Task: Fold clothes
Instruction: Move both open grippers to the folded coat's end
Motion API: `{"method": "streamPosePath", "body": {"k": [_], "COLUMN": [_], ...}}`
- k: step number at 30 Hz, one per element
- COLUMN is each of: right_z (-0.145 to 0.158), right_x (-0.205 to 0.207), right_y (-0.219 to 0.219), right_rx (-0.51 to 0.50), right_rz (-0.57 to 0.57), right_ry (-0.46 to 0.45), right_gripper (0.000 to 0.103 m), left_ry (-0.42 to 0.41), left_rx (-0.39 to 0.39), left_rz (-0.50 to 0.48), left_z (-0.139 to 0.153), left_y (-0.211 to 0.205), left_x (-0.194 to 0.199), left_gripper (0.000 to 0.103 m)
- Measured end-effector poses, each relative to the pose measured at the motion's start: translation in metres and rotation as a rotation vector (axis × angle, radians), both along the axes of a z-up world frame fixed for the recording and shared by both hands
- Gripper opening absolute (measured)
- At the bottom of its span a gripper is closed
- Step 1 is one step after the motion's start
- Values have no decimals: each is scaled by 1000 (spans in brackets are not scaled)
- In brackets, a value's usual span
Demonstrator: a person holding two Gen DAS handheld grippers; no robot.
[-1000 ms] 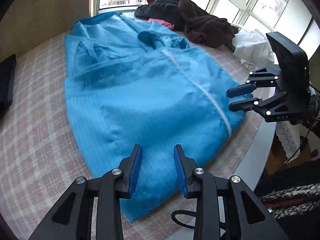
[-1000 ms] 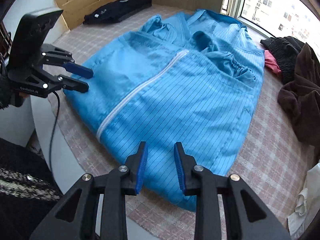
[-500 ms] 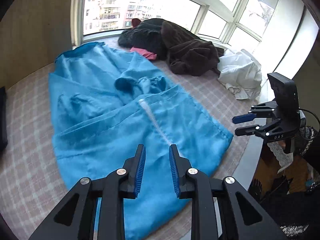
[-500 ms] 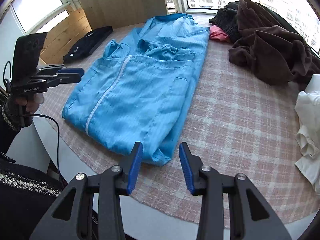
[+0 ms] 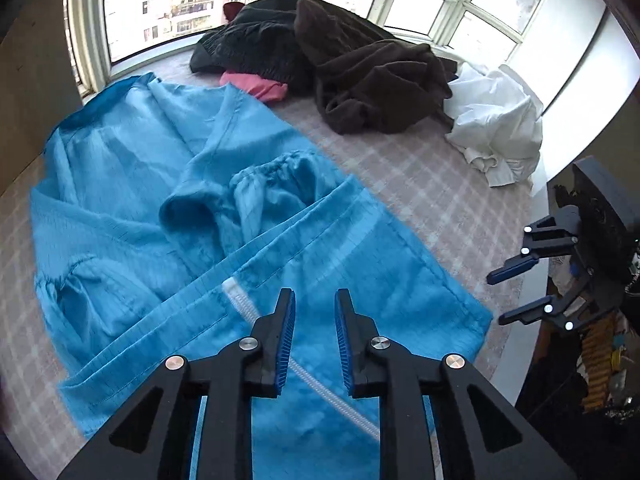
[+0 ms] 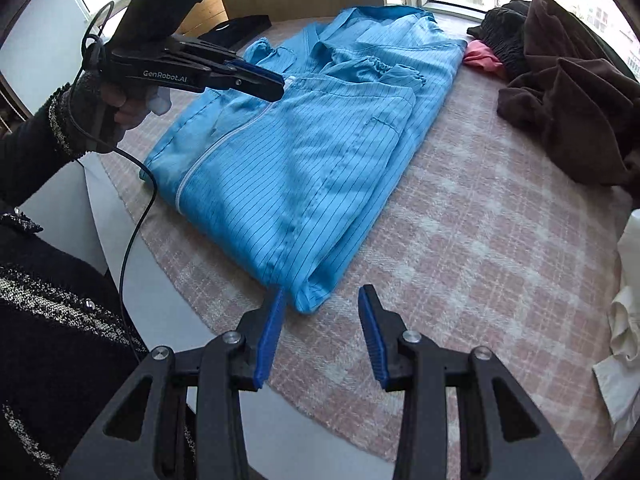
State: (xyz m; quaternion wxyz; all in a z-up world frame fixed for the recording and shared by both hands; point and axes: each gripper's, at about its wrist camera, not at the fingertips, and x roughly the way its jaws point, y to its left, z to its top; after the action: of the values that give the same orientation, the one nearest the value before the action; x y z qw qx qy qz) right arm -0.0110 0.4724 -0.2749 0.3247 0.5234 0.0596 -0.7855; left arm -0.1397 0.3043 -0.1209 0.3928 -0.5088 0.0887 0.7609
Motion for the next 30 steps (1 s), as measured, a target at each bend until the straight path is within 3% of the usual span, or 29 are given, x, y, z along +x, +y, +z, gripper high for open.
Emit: {"method": "streamPosePath", "body": {"k": [4, 6, 8, 9, 11, 14, 20, 23, 26, 27, 30], "right_z": [-17, -26, -30, -29, -27, -12, 16, 1, -26, -29, -19], "right_x": [-14, -19, -15, -11, -5, -7, -24, -40, -45, -45, -38], "right_y": [-25, -26, -23, -20, -14, -6, -45, -65, -66, -65, -56], "right_rx": [-24, -38, -44, -28, -1, -12, -33, 32, 142, 164, 174], "right_rz": [143, 167, 194, 203, 215, 161, 155, 152, 164, 162, 131], "right_ry": [-47, -101, -154, -172, -198, -144, 91, 111, 50, 37, 37], "right_gripper": [38, 38, 38, 38, 38, 38, 38, 38, 38, 38, 38], "left_ry": [-64, -58, -23, -38, -68, -9, -1, -48, -91, -85, -50], "left_rx": [13, -57, -156, -136, -93, -75, -9, -34, -85, -88, -54], "left_rz": [-108, -120, -100, -86, -40, -12, 30, 131, 239, 264, 324], "left_z": [-6, -22, -42, -46, -41, -20, 7, -12, -41, -46, -37], "left_y": [38, 52, 54, 49, 37, 17, -55, -99, -141, -153, -179], "left_x": [-5, -12, -20, -25, -31, -18, 33, 50, 64, 70, 85], "left_gripper": [21, 24, 20, 19, 18, 19, 26, 26, 26, 21, 21]}}
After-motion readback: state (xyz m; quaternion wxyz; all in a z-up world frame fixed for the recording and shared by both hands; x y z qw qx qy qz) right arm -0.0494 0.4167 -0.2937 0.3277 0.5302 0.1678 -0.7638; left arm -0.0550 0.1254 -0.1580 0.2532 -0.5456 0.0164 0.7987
